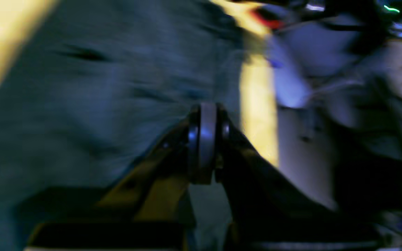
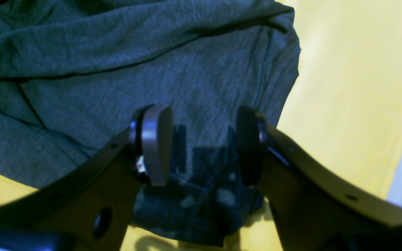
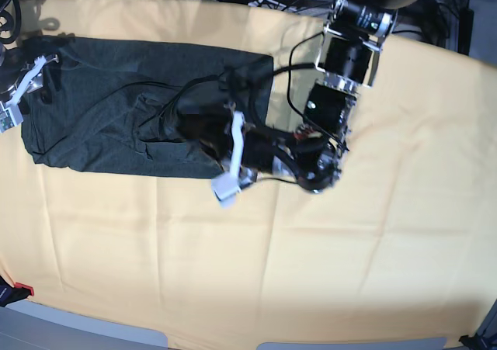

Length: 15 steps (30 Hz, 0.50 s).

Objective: Fold the T-shirt properly
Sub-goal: 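Lay the folded end down onto the strip with the left gripper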

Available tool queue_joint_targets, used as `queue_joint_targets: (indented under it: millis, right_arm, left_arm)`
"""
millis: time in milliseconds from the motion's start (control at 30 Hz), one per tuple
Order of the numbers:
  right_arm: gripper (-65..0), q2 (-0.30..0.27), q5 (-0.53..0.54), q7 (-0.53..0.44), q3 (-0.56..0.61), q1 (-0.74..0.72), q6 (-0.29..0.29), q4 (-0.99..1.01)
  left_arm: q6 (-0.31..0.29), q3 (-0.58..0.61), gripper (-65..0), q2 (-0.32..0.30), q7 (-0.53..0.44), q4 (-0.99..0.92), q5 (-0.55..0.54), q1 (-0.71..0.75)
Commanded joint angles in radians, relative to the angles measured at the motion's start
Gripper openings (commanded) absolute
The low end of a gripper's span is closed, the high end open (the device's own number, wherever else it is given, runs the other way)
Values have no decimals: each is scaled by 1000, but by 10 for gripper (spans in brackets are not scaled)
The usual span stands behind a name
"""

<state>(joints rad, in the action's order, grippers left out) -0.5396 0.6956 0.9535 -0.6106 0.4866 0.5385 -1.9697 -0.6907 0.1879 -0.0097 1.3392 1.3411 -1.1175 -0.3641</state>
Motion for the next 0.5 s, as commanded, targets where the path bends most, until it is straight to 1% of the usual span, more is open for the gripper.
queue_joint_targets:
  millis: [0,100,167,467]
  right_arm:
    - [-337,-20,7,-15,-12,-2,-4,-13]
    - [-337,-20,6,-15,-12,-2,-8,-13]
    - [-337,-20,6,-15,-12,-2,-8,-13]
    - [-337,-20,6,-15,-12,-2,-8,-13]
  left_arm:
    - [-7,-14,-650,4,-31,18,8,-33]
    - [-7,-14,-650,4,-58,18,101,-44]
    - [-7,12,-650,4,-65,18,129,-44]
    - [-7,203,-650,5,-69,18,247,-64]
